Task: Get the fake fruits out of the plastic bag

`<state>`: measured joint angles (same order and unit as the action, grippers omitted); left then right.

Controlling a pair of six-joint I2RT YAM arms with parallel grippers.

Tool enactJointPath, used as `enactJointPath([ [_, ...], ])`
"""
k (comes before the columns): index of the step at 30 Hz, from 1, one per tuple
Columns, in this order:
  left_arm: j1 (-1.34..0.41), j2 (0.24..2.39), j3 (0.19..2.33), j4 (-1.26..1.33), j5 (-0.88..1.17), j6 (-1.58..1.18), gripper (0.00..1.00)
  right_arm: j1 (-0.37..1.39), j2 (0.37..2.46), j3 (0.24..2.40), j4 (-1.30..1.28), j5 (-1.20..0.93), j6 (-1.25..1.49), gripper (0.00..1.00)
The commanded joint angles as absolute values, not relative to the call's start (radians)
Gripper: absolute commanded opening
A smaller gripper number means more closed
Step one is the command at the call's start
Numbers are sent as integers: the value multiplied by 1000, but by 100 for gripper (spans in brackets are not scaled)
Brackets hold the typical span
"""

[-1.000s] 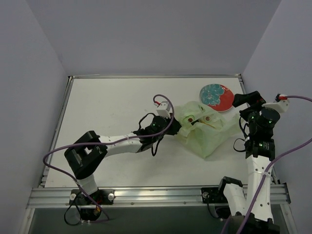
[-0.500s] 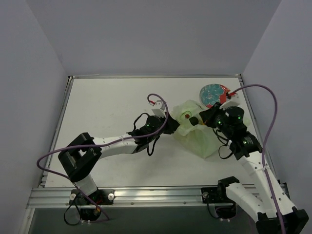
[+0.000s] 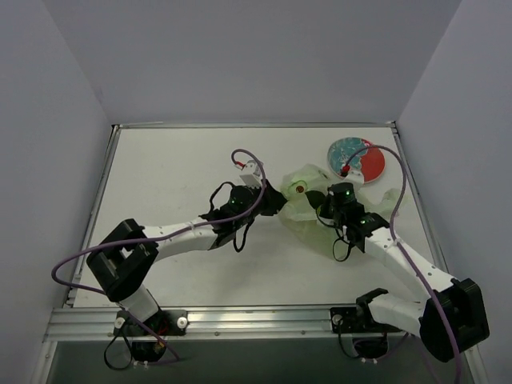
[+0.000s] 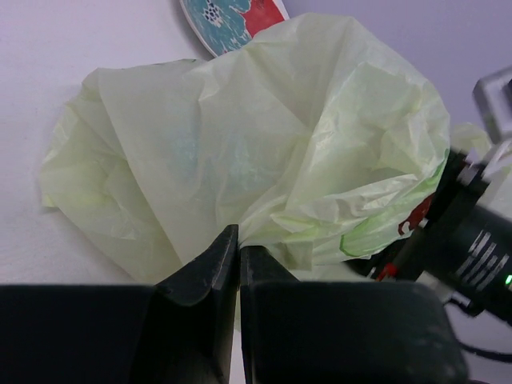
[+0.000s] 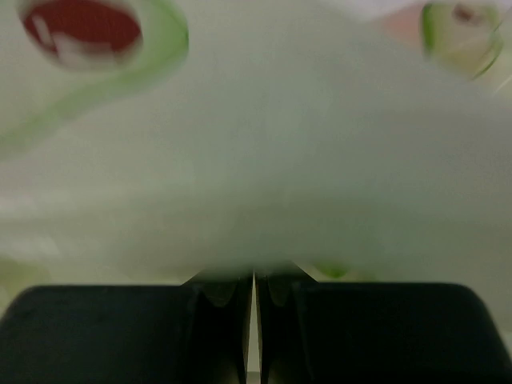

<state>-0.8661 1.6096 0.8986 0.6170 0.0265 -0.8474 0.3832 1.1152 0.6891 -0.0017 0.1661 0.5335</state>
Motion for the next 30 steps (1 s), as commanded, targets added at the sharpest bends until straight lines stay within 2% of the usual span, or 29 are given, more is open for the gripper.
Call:
enactJointPath([
  [1,-845,1588,913,621,46,-825,2,491,1063,594,23,245,632,0],
  [6,-836,1614,885,652,89,-821,2,642,958,378,-28,293,830,1],
  [12,-839,1597,831,669,112,-798,2,712,801,291,-74,304,950,7],
  [14,-841,1588,809,672,109,-781,2,713,784,336,-115,337,942,14],
  [15,-842,1586,802,672,106,-776,3,713,776,360,-133,351,924,26],
  [18,-848,1588,792,666,87,-767,2,715,790,475,-186,396,859,45],
  [21,-868,1595,769,684,58,-775,2,713,845,574,-199,455,807,52],
  [25,-885,1611,736,710,60,-779,2,710,998,643,-198,572,747,57],
  [30,-885,1588,723,739,72,-784,2,690,1164,683,-138,664,689,50],
])
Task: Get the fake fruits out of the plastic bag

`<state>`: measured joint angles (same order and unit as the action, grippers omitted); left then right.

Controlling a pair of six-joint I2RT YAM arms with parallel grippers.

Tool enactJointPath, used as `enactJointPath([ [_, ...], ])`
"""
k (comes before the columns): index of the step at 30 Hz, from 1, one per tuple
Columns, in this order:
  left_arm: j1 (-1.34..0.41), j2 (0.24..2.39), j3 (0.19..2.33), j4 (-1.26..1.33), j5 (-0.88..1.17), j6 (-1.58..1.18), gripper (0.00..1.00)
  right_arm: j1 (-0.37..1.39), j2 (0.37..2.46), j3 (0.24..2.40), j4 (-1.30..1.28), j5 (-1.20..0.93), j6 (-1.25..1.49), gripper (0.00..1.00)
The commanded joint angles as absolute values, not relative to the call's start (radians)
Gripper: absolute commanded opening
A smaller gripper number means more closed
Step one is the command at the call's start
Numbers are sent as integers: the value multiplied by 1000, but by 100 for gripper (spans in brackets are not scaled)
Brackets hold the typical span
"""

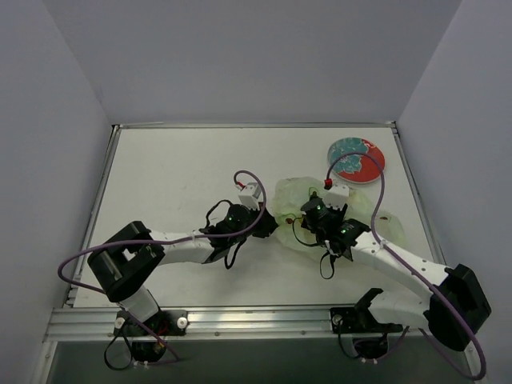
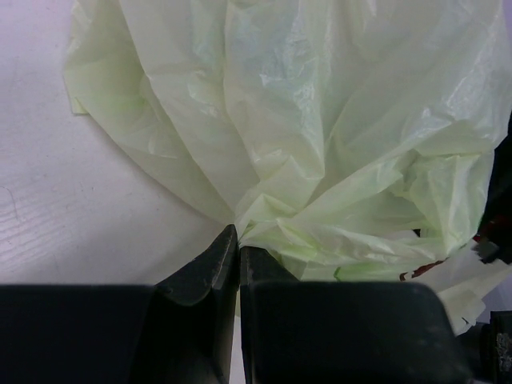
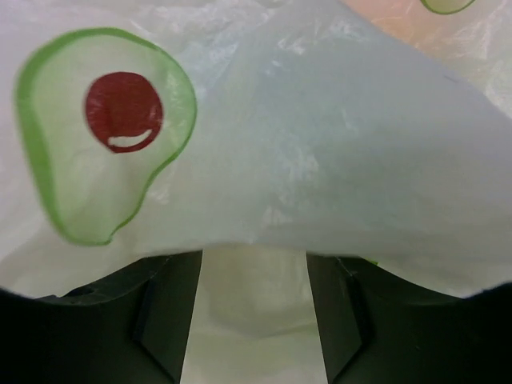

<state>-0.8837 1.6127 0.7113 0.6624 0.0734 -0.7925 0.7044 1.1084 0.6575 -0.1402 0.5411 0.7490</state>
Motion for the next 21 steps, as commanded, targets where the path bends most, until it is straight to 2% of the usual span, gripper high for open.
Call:
enactJointPath([
  [1,-885,1583,716,741,71,-782,2,678,1181,684,-112,664,680,50],
  [7,-885,1585,715,739,66,-775,2,512,1241,650,89,510,623,50],
  [10,-885,1601,715,749,67,-779,2,502,1284,649,167,468,591,55],
  [13,-885,1605,715,747,64,-781,2,505,1324,632,241,339,571,66],
  [16,-885,1600,712,747,58,-776,2,503,1350,606,294,247,537,70],
  [21,-885,1586,712,736,49,-769,2,496,1399,595,301,222,500,78],
])
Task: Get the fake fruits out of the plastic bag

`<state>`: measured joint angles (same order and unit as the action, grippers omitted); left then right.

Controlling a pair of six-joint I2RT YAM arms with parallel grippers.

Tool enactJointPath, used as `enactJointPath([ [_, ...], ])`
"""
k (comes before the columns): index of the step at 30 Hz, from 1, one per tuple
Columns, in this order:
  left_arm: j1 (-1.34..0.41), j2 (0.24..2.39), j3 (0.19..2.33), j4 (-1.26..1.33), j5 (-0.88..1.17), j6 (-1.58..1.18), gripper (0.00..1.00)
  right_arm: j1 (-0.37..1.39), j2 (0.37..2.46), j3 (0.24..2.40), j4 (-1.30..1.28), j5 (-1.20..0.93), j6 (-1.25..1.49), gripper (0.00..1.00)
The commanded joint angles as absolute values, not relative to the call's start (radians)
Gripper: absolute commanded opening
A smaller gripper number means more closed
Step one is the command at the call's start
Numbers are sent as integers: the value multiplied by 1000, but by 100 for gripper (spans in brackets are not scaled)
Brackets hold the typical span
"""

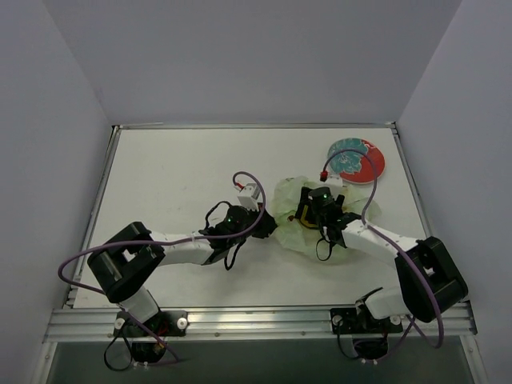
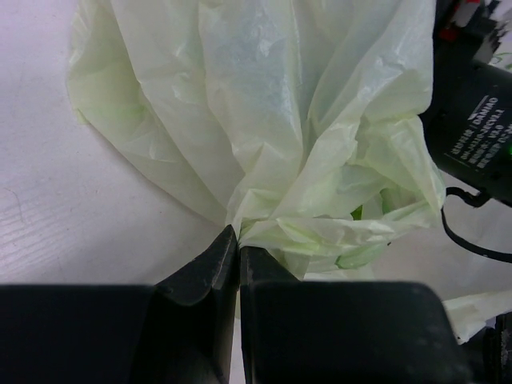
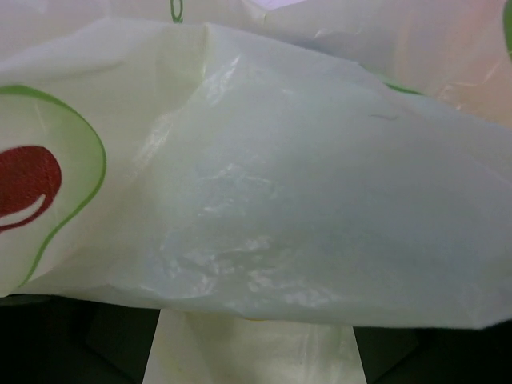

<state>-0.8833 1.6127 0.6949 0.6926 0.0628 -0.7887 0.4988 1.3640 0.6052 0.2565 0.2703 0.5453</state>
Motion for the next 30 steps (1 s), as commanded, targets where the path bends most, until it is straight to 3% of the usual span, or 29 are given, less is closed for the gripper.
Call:
enactJointPath([
  [1,-885,1585,710,736,49,-767,2,492,1417,598,301,219,496,78],
  [9,-882,1566,706,727,44,-761,2,492,1532,618,331,195,472,81],
  [10,-882,1565,706,727,43,-761,2,491,1522,617,330,204,474,76],
  [11,-882,1563,706,727,41,-761,2,495,1482,611,330,215,477,60],
  [14,-881,1562,704,727,41,-758,2,503,1367,589,307,254,486,32],
  [17,-881,1562,704,727,43,-761,2,517,1257,574,244,284,492,22],
  [22,-881,1559,703,729,40,-761,2,531,1089,532,149,307,523,15],
  [30,-879,1546,701,724,35,-752,2,554,879,523,-6,264,584,14],
])
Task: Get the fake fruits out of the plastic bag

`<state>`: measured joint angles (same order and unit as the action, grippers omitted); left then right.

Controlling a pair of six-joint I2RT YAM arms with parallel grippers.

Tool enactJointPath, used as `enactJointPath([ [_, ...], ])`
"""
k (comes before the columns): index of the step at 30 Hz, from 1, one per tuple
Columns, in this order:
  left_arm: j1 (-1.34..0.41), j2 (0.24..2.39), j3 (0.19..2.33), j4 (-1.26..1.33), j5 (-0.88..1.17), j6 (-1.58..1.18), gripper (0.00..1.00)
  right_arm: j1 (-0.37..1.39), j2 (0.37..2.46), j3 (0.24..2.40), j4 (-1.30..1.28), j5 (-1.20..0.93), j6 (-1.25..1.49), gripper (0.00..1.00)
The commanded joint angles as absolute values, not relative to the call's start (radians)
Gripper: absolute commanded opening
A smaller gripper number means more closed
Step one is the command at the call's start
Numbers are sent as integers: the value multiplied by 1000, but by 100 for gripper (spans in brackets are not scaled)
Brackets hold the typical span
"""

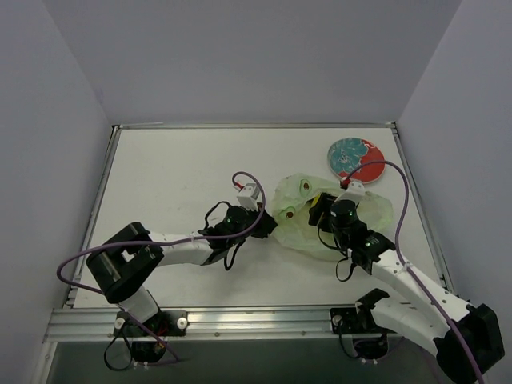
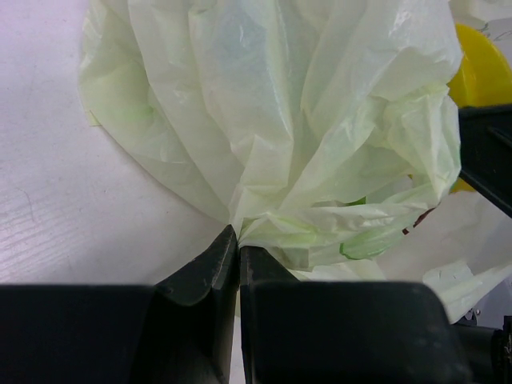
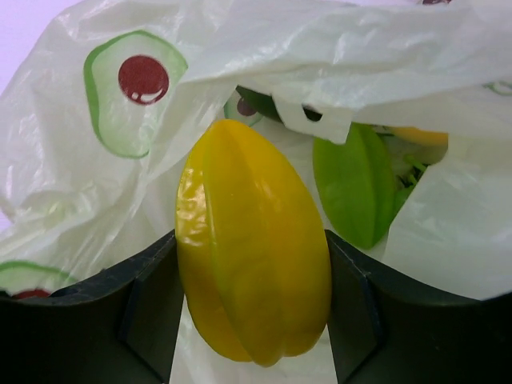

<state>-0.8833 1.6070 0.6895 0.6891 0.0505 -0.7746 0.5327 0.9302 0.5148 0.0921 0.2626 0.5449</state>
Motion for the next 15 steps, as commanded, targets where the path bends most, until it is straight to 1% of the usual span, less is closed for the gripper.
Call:
enactJointPath([
  [1,-879,1539,700,719,29,-750,2,564,841,544,-41,255,589,14],
  [4,-877,1532,699,713,23,-747,2,606,754,613,-109,224,612,14],
  [7,-879,1551,701,721,31,-752,2,615,710,684,-123,204,609,15],
  [8,-880,1557,706,724,38,-755,2,612,716,742,-123,224,600,15],
  [11,-882,1578,707,738,51,-764,2,611,807,869,-112,296,554,15],
  [15,-884,1572,707,735,45,-758,2,554,975,1014,-45,408,468,15],
])
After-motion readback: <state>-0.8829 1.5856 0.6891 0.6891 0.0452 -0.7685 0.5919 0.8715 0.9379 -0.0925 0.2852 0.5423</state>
